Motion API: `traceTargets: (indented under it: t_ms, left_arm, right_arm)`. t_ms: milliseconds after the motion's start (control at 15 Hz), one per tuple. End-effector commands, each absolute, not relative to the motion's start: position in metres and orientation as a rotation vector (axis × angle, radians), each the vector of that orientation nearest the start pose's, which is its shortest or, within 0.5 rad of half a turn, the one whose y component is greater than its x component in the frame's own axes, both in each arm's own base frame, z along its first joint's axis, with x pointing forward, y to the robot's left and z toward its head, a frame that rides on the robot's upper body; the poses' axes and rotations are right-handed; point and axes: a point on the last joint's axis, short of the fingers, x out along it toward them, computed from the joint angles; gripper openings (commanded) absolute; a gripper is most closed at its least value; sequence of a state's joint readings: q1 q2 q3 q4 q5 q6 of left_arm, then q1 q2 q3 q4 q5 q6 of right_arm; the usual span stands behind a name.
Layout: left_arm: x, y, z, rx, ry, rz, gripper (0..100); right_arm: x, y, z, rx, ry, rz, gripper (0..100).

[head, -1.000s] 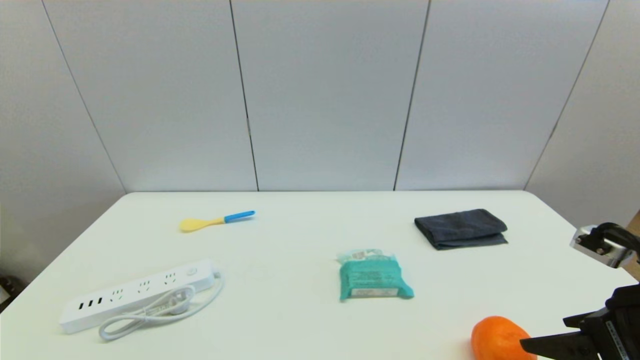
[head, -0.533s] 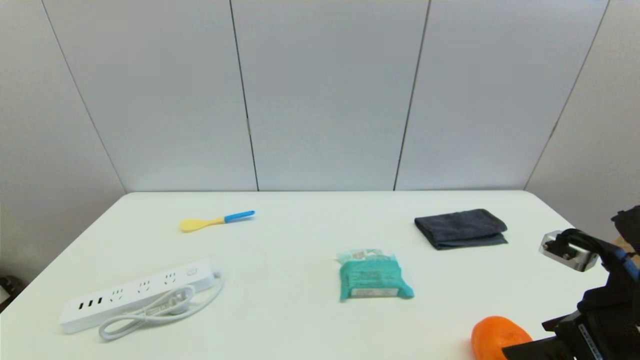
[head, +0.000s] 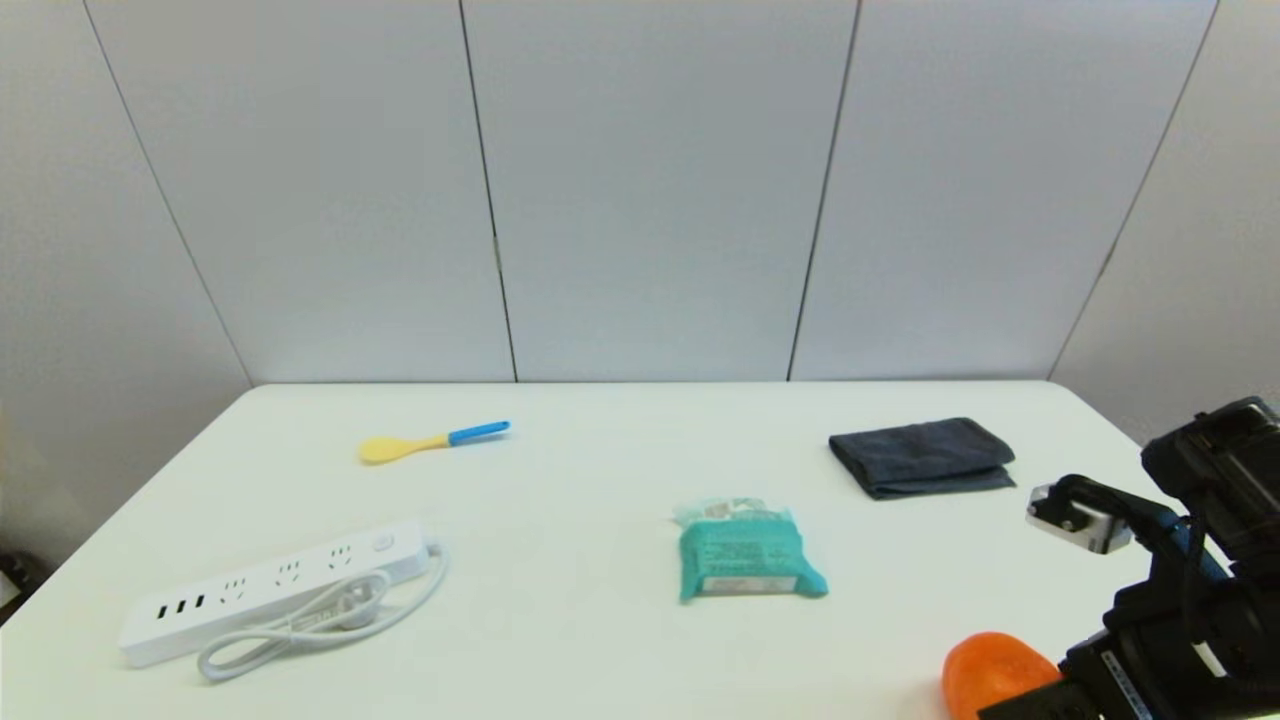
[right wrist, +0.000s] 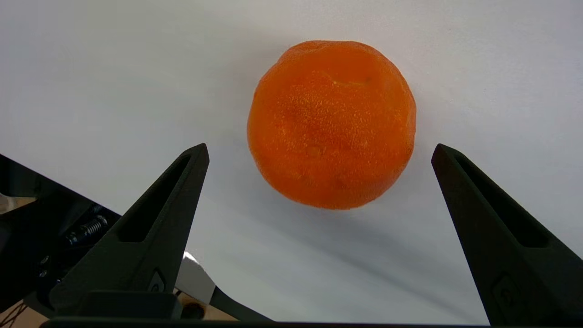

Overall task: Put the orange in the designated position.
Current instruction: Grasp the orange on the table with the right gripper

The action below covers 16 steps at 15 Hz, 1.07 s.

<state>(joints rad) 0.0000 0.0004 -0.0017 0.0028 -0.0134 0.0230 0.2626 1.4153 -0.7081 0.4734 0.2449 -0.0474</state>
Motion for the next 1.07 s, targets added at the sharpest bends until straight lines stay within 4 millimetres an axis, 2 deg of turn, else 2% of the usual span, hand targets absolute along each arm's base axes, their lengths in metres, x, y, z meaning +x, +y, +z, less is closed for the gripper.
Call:
traceTargets:
  t_ms: [67, 467, 1067]
  left_arm:
    - [-0.023, 0.000, 0.076, 0.023, 0.001, -0.014, 100]
    - [-0.023, 0.000, 0.076, 0.023, 0.001, -0.014, 100]
    - [-0.023, 0.000, 0.076, 0.023, 0.001, -0.014, 100]
  right_arm:
    - [0.174, 0.057, 0.136, -0.063, 1.217, 0.492, 100]
    - [0.175, 0.060, 0.122, -0.085, 1.224, 0.504, 100]
    - [0.182, 0.062, 0.117, -0.087, 1.207, 0.502, 100]
